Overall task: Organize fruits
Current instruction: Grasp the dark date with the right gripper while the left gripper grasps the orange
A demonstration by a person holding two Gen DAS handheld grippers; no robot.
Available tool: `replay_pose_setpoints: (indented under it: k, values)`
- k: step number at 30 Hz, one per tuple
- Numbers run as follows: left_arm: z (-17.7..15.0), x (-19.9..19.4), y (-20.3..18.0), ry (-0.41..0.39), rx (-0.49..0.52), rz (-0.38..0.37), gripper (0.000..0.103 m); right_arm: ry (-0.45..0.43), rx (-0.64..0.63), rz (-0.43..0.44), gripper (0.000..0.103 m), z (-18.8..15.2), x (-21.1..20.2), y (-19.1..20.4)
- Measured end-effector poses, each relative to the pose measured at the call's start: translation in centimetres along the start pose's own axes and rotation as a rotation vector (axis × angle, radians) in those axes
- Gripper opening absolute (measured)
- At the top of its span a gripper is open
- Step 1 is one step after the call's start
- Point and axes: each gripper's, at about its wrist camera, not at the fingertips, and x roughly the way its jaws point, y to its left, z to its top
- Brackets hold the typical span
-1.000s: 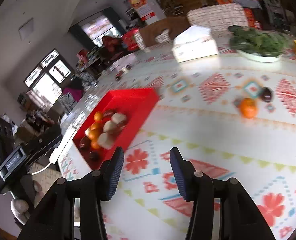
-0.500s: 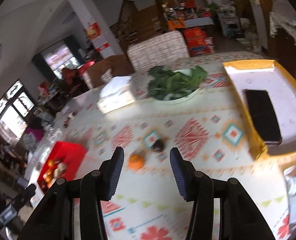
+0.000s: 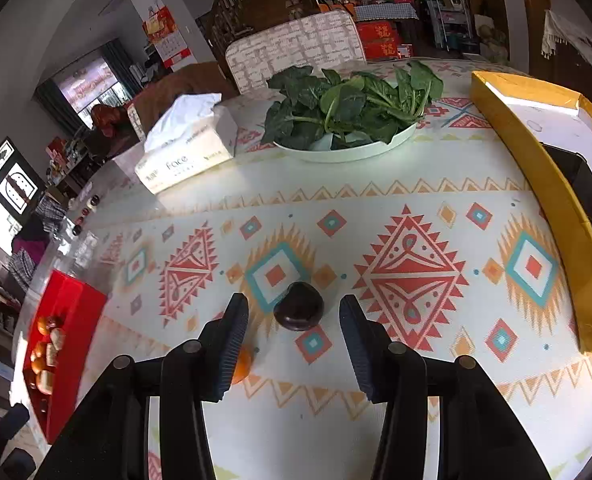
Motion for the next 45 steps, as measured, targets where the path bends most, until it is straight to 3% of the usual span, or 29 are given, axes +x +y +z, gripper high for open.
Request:
replay_pose_setpoints:
  k: [2,6,27,28,30,31,32,38,45]
  values:
    - [0.4,1.1,-0.3,0.009,0.004,-0.002,0.075,0.007,-0.001,-0.01,0.051,-0.3,0.6,-0.1]
    - [1.3,3.6,-1.3,0.038,0.013,-0.017,0.075,-0.005,-0.021,-0.014,0.031,-0.4,0.7,0.1]
    - [3.5,14.1,-9.9,0.102,0.22,-0.123,0.075,-0.082,0.097,0.081,0.03,0.7,-3.1,-3.1]
    - [3.5,14.5,-10.1,0.108,0.224,-0.118,0.073,-0.083,0.097,0.082,0.03,0.7,-3.1,-3.0]
    - [3.5,15.1,-10.2,0.127,0.232,-0.098,0.054,-0.084,0.095,0.082,0.03,0.7,-3.1,-3.0]
    - [3.5,15.3,-10.3,0.134,0.233,-0.087,0.038,-0.085,0.093,0.081,0.03,0.7,-3.1,-3.0]
    - [3.5,15.2,-10.3,0.121,0.241,-0.063,0.033,-0.085,0.091,0.08,0.03,0.6,-3.2,-2.9]
    - [3.7,14.5,-9.2,0.113,0.186,-0.071,0.032,-0.085,0.088,0.08,0.03,0.6,-3.1,-2.9]
    - [4.3,9.7,-6.7,0.024,0.111,-0.075,0.032,-0.092,0.067,0.094,0.03,0.4,-3.2,-2.3]
